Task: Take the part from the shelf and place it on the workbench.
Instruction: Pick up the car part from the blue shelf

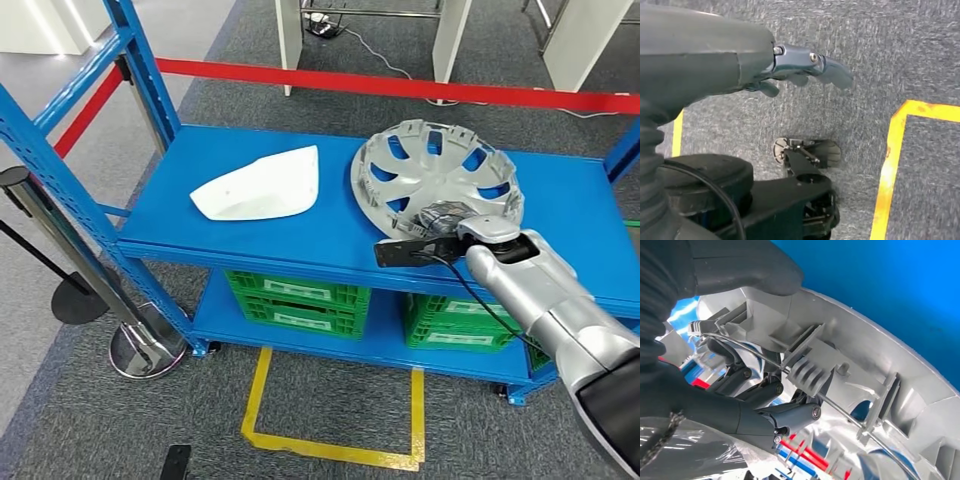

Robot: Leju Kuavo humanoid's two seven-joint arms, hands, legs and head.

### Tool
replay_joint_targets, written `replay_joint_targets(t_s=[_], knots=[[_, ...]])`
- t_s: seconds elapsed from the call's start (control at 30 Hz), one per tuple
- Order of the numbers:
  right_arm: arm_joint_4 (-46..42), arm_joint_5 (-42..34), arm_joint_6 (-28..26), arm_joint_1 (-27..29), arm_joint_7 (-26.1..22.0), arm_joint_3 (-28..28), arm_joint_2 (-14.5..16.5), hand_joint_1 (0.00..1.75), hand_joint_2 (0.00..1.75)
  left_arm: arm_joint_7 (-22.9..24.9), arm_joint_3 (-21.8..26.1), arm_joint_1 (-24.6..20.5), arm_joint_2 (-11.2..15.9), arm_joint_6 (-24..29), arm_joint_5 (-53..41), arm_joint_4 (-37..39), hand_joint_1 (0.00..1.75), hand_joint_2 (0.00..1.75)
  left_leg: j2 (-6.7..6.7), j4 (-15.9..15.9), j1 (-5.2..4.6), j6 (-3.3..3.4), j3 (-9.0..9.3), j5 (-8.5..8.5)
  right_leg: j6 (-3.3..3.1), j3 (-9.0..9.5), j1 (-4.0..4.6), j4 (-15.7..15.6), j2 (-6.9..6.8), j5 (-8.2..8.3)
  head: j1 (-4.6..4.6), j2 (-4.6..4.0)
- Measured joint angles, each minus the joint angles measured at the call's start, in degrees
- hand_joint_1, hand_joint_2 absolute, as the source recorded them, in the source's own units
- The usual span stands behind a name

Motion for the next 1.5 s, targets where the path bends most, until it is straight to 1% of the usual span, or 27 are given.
replay_joint_targets(t_s=[0.1,0.13,0.2,0.27,0.3,0.33,0.37,0.43,0.47,0.6,0.67,0.73,0.77,0.8,0.83,0.9,0.93,1.0,1.1,1.17,1.23,1.27,1.3,1.33,1.4,1.47,1.5], knots=[[-0.64,-0.49,-0.28,0.00,0.21,0.01,-0.63,1.75,1.75,-0.18,0.03,0.01,-0.09,0.39,0.17,0.00,0.00,1.75,0.03,-1.56,0.40,0.02,0.53,0.26,0.81,-0.71,0.00,0.73,-0.10,-0.83,0.12,0.00],[-0.87,-0.61,-0.76,0.03,0.40,0.02,-0.81,1.75,1.75,-0.18,0.06,-0.04,-0.15,0.71,0.31,0.00,0.00,1.75,0.06,-1.99,0.58,0.04,0.71,0.45,1.02,-1.64,-0.03,2.62,-0.10,-2.05,0.22,0.00],[-1.42,-0.66,-3.02,0.44,1.14,-0.01,-1.02,1.75,1.75,-0.15,0.16,-0.16,-0.24,1.32,0.52,0.00,0.00,1.75,0.07,-2.14,0.67,0.16,0.79,0.56,1.36,-4.94,-0.18,9.52,-0.11,-5.39,0.33,0.00],[-2.31,-0.10,-6.92,1.62,2.65,-0.26,-1.18,1.75,1.75,0.04,0.30,-0.16,-0.33,1.79,0.56,0.00,0.00,1.75,0.02,-2.04,0.74,0.19,0.82,0.47,1.75,-7.65,-0.31,14.93,-0.13,-6.66,0.33,0.00],[-3.00,0.48,-9.32,2.44,3.70,-0.57,-1.25,1.75,1.75,0.17,0.36,-0.13,-0.38,1.98,0.56,0.00,0.00,1.75,-0.03,-1.92,0.82,0.14,0.85,0.37,1.95,-7.79,-0.41,14.87,-0.14,-5.79,0.37,0.00],[-3.82,1.20,-11.77,3.36,4.77,-1.04,-1.31,1.75,1.75,0.31,0.40,-0.10,-0.48,2.15,0.53,0.00,0.00,1.75,-0.10,-1.72,0.94,0.00,0.88,0.19,2.15,-6.82,-0.56,12.53,-0.19,-3.96,0.36,0.00],[-4.93,2.16,-14.53,4.41,5.87,-1.81,-1.34,1.75,1.75,0.40,0.44,-0.08,-0.57,2.30,0.46,0.00,0.00,1.75,-0.15,-1.40,1.05,-0.27,0.89,-0.09,2.36,-5.15,-0.77,8.73,-0.30,-1.90,0.37,0.00],[-7.74,4.55,-20.04,6.85,7.52,-3.89,-1.35,1.75,1.75,0.52,0.54,-0.13,-0.71,2.52,0.26,0.00,0.00,1.75,-0.22,-0.54,0.95,-0.97,0.62,-0.66,2.33,-1.78,-0.85,2.42,-0.42,0.16,0.39,0.00],[-9.52,6.11,-22.74,8.35,8.10,-5.22,-1.35,1.75,1.75,0.58,0.57,-0.16,-0.75,2.57,0.15,0.00,0.00,1.75,-0.24,-0.22,0.87,-1.27,0.50,-0.81,2.09,-0.96,-0.78,1.04,-0.43,0.18,0.39,0.00],[-16.73,12.85,-29.91,15.15,9.13,-10.95,-1.33,1.75,1.75,0.75,0.64,-0.15,-0.89,2.85,-0.11,0.00,0.00,1.75,-0.25,0.81,0.92,-2.11,0.23,-1.71,0.53,-0.42,-0.69,0.83,-0.48,-0.24,0.31,0.00],[-20.09,15.45,-32.02,18.17,9.44,-14.01,-1.30,1.75,1.75,0.76,0.64,-0.21,-0.95,3.10,-0.26,0.00,0.00,1.75,-0.17,5.52,1.00,-2.67,-1.74,-4.55,-0.09,-0.21,-0.82,0.69,-0.69,-0.31,0.11,0.00],[-22.50,16.86,-33.07,20.35,9.44,-16.47,-1.23,1.75,1.75,0.76,0.65,-0.19,-0.99,3.29,-0.37,0.00,0.00,1.75,-0.14,13.00,1.07,-2.96,-5.06,-7.77,-0.37,-0.17,-0.74,0.69,-0.73,-0.42,0.01,0.00],[-23.35,17.27,-33.28,21.12,9.33,-17.32,-1.19,1.75,1.75,0.76,0.66,-0.16,-1.00,3.35,-0.40,0.00,0.00,1.75,-0.14,15.48,1.07,-2.91,-6.18,-8.35,-0.42,-0.12,-0.66,0.69,-0.66,-0.44,-0.01,0.00],[-24.07,17.66,-33.45,21.84,9.11,-18.05,-1.14,1.75,1.75,0.76,0.66,-0.15,-1.00,3.38,-0.40,0.00,0.00,1.75,-0.14,15.98,1.03,-2.73,-6.42,-7.84,-0.45,-0.04,-0.56,0.69,-0.57,-0.46,0.00,0.00],[-24.81,18.12,-33.77,22.59,8.80,-18.86,-1.06,1.75,1.75,0.76,0.66,-0.17,-1.01,3.40,-0.41,0.00,0.00,1.75,-0.15,14.26,0.94,-2.38,-5.64,-6.32,-0.49,0.08,-0.43,0.69,-0.48,-0.49,0.00,0.00],[-26.57,19.40,-35.45,24.46,7.94,-20.78,-0.67,1.75,1.75,0.76,0.65,-0.25,-0.98,3.43,-0.48,0.01,0.00,1.75,-0.16,6.91,0.51,-1.09,-2.24,-2.39,-0.53,0.31,-0.16,0.65,-0.39,-0.55,0.05,0.00],[-27.59,20.12,-36.83,25.52,7.50,-21.88,-0.37,1.75,1.75,0.76,0.64,-0.28,-0.98,3.45,-0.52,0.01,0.00,1.75,-0.15,3.57,0.25,-0.46,-0.76,-1.14,-0.48,0.31,-0.07,0.64,-0.40,-0.57,0.07,0.00],[-29.75,21.41,-39.83,27.59,6.54,-24.01,0.39,1.75,1.75,0.78,0.64,-0.32,-0.97,3.51,-0.59,0.01,0.00,1.75,-0.10,0.38,-0.15,0.28,0.54,-0.76,-0.14,0.07,-0.07,0.53,-0.49,-0.49,0.07,0.00],[-33.23,21.92,-43.12,30.33,4.38,-26.95,1.59,1.75,1.75,0.78,0.68,-0.29,-1.12,3.60,-0.68,0.02,0.00,1.75,-0.03,-1.43,0.15,0.20,1.20,-0.40,0.67,-0.31,-0.13,0.54,-0.56,-0.81,0.08,0.00],[-35.31,20.86,-45.29,31.94,2.18,-28.74,2.48,1.75,1.75,0.80,0.69,-0.43,-1.29,3.64,-0.74,0.02,0.00,1.75,0.02,-2.53,0.54,0.17,1.74,0.10,1.10,-2.02,-0.15,4.12,-0.47,-3.17,0.20,0.00],[-37.15,19.60,-47.65,33.55,0.25,-30.17,3.41,1.75,1.75,0.99,0.69,-0.52,-1.39,3.96,-0.75,0.02,0.00,1.75,0.01,-2.62,0.52,0.31,1.76,0.16,1.52,-5.21,-0.24,11.24,-0.44,-6.49,0.25,0.00],[-37.99,19.19,-48.54,34.30,-0.33,-30.72,3.81,1.75,1.75,1.14,0.70,-0.49,-1.42,4.20,-0.75,0.02,0.00,1.75,0.00,-2.60,0.54,0.30,1.77,0.12,1.75,-6.53,-0.32,14.05,-0.44,-7.34,0.25,0.00],[-38.78,18.93,-49.15,34.90,-0.68,-31.18,4.17,1.75,1.75,1.27,0.71,-0.45,-1.45,4.42,-0.74,0.02,0.00,1.75,0.00,-2.56,0.58,0.25,1.80,0.08,2.01,-7.00,-0.44,14.98,-0.45,-7.12,0.24,0.00],[-39.47,18.75,-49.48,35.34,-0.85,-31.55,4.47,1.75,1.75,1.36,0.72,-0.43,-1.48,4.55,-0.74,0.02,0.00,1.75,0.00,-2.45,0.66,0.12,1.84,-0.01,2.26,-6.36,-0.62,13.67,-0.48,-5.84,0.24,0.00],[-40.45,18.50,-49.59,35.80,-0.85,-32.12,4.88,1.75,1.75,1.39,0.72,-0.47,-1.52,4.59,-0.74,0.02,0.00,1.75,-0.02,-1.89,0.84,-0.44,1.79,-0.39,2.80,-2.71,-1.07,6.66,-0.56,-2.37,0.27,0.00],[-41.06,18.36,-49.60,36.10,-0.81,-32.58,5.27,1.75,1.75,1.40,0.72,-0.53,-1.52,4.59,-0.75,0.01,0.00,1.75,-0.10,-0.89,0.72,-1.17,1.38,-0.84,2.53,0.24,-1.20,1.43,-0.47,-1.11,0.42,0.00],[-41.28,18.35,-49.63,36.29,-0.81,-32.76,5.46,1.75,1.75,1.41,0.72,-0.51,-1.51,4.59,-0.75,0.01,0.00,1.75,-0.13,-0.59,0.62,-1.45,1.18,-0.92,2.15,0.67,-1.11,0.78,-0.37,-1.34,0.48,0.00]])
